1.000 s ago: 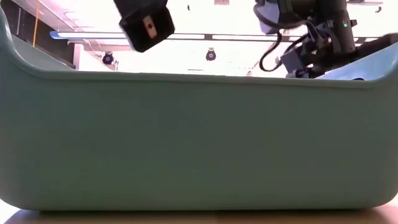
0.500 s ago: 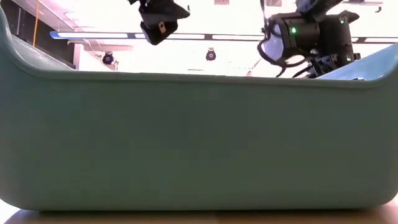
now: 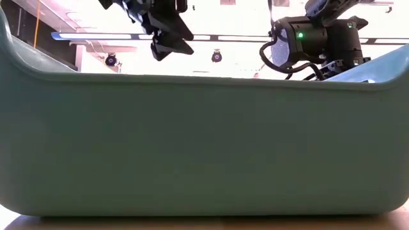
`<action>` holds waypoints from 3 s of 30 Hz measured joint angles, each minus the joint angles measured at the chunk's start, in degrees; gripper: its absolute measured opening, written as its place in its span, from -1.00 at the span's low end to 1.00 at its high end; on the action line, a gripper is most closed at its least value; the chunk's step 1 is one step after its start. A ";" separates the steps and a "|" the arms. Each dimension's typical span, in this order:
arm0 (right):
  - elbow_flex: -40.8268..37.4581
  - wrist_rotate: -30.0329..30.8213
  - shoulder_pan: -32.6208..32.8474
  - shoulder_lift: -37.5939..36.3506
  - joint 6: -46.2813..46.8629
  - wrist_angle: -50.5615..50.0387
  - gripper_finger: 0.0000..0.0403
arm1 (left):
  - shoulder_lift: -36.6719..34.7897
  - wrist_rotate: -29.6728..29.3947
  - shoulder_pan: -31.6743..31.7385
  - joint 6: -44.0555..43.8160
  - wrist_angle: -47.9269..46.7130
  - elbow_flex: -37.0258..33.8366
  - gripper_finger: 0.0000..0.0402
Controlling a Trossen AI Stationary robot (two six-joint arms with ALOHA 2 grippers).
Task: Sort & place blocks by color
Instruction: Put the orange block into the blue bin
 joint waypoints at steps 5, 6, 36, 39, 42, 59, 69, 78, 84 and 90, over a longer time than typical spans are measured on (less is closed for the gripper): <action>0.06 -0.51 0.00 0.00 5.68 0.89 -0.49 | -2.15 0.02 4.82 3.57 -0.75 0.10 -0.16; 0.18 -0.67 0.00 0.00 6.93 1.04 -0.49 | -2.43 0.00 5.84 4.42 -0.81 0.10 -0.16; 26.95 19.85 -19.73 0.13 11.92 -5.88 -0.49 | -4.92 0.07 29.61 13.54 -6.70 0.07 -0.16; 30.07 21.61 -23.02 0.11 7.80 -3.91 -0.49 | -4.91 0.07 31.28 13.54 -6.70 0.07 -0.16; 31.44 21.16 -26.53 0.11 3.20 1.12 -0.49 | -4.92 0.04 33.01 13.54 -6.68 0.07 -0.16; 30.64 3.69 -42.34 3.97 -1.22 24.69 -0.49 | -2.33 -4.19 41.70 11.44 -6.78 0.03 -0.16; 30.62 -3.43 -46.21 10.51 -1.28 24.52 -0.49 | 3.94 -4.55 44.62 5.48 -6.90 0.03 -0.16; 30.62 -5.97 -48.72 12.60 -1.22 22.08 -0.49 | 9.44 -6.92 45.31 2.30 -8.28 0.01 -0.17; 30.60 -7.13 -49.81 13.68 -1.75 19.47 -0.49 | 9.44 -8.81 45.38 1.37 -7.51 0.01 -0.21; 30.60 -7.11 -49.86 13.70 -2.93 19.42 -0.31 | 9.44 -8.79 45.59 0.38 -7.54 0.01 -0.24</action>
